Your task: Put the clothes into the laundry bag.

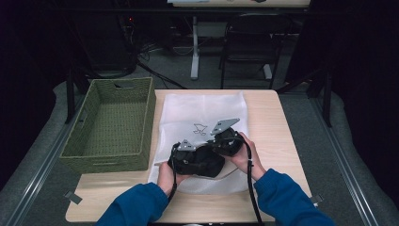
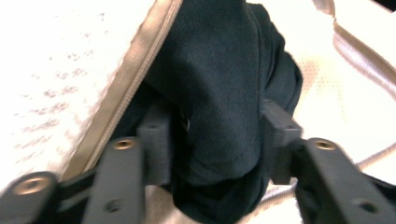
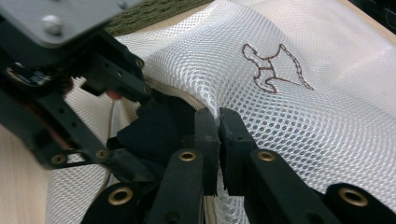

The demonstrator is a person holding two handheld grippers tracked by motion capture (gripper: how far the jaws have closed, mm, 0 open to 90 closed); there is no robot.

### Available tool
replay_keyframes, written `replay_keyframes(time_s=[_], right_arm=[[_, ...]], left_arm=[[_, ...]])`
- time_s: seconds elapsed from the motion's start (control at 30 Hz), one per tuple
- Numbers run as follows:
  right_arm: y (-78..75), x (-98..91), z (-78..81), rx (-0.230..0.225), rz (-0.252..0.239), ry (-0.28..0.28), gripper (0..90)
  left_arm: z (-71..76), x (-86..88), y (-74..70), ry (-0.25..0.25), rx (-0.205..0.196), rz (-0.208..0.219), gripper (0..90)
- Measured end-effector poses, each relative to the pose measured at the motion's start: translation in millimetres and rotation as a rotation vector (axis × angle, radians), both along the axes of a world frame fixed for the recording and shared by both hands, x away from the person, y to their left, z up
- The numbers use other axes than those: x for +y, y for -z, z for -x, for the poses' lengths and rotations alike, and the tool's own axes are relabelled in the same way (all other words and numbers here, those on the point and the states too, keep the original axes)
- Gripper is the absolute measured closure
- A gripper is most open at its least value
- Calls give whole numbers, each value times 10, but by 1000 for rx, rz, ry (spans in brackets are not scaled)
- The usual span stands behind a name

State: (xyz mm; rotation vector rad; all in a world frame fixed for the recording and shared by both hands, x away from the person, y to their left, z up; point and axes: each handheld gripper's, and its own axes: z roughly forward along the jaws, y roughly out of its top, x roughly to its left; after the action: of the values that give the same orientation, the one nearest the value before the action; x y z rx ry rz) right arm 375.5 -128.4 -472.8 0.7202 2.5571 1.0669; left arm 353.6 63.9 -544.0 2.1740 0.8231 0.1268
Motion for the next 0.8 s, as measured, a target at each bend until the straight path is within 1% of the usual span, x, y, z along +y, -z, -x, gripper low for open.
replay_keyframes(time_s=[0.03, 0.07, 0.1, 0.13, 0.2, 0.23, 0.27, 0.3, 0.33, 0.4, 0.43, 0.47, 0.5, 0.53, 0.57, 0.6, 0.63, 0.7, 0.73, 0.77, 0.8], right_arm=[[-2, -7, -2, 0, 0, 2, 874], [-2, -10, -3, -1, 2, 0, 874], [-1, -7, 1, 2, 2, 2, 875], [-1, -7, 1, 2, 2, 2, 875], [0, -4, 1, -1, 9, -3, 874], [0, -5, 0, -2, 10, -4, 874], [0, -5, 0, -2, 10, -4, 874], [-2, -7, 4, 2, 8, 3, 874], [-3, -8, 1, -1, 8, 1, 874], [-2, -4, 0, 1, 9, 2, 874], [1, -1, -4, 1, 10, -3, 874], [6, 1, -3, 5, 10, -4, 874], [10, 1, -7, 7, 9, -5, 874], [14, 0, -8, 12, 7, -3, 874], [17, 0, -13, 14, 6, -6, 874], [19, 3, -13, 16, 7, -3, 874], [20, 8, -11, 15, 9, -3, 874], [19, 16, -9, 10, 14, -8, 875], [19, 16, -9, 10, 14, -8, 875], [17, 23, -3, 11, 14, -7, 875], [13, 24, 1, 13, 13, -8, 875]], left_arm=[[13, -7, -15, 1, -4, -19, 481], [13, -7, -15, 1, -4, -19, 435], [34, -13, -32, 0, -2, -39, 392], [55, -16, -46, 4, -7, -60, 392], [130, -3, -88, 3, -12, -92, 315], [155, 9, -100, -4, -16, -104, 306], [155, 9, -100, -4, -16, -104, 291], [205, 21, -113, -14, -25, -113, 277], [218, 26, -117, -18, -30, -118, 270], [227, 12, -106, -23, -36, -112, 256], [225, 3, -86, -37, -30, -93, 267], [210, -1, -54, -39, -9, -76, 304], [194, -13, -16, -45, 1, -86, 345], [179, -15, 26, -39, 3, -76, 382], [168, -30, 69, -42, 13, -60, 440], [168, -30, 69, -42, 13, -60, 464], [153, -80, 134, -24, 12, -37, 524], [152, -140, 170, -14, -5, -41, 625], [152, -140, 170, -14, -5, -41, 671], [150, -169, 179, -17, -32, -50, 717], [146, -169, 176, -22, -48, -49, 758]])
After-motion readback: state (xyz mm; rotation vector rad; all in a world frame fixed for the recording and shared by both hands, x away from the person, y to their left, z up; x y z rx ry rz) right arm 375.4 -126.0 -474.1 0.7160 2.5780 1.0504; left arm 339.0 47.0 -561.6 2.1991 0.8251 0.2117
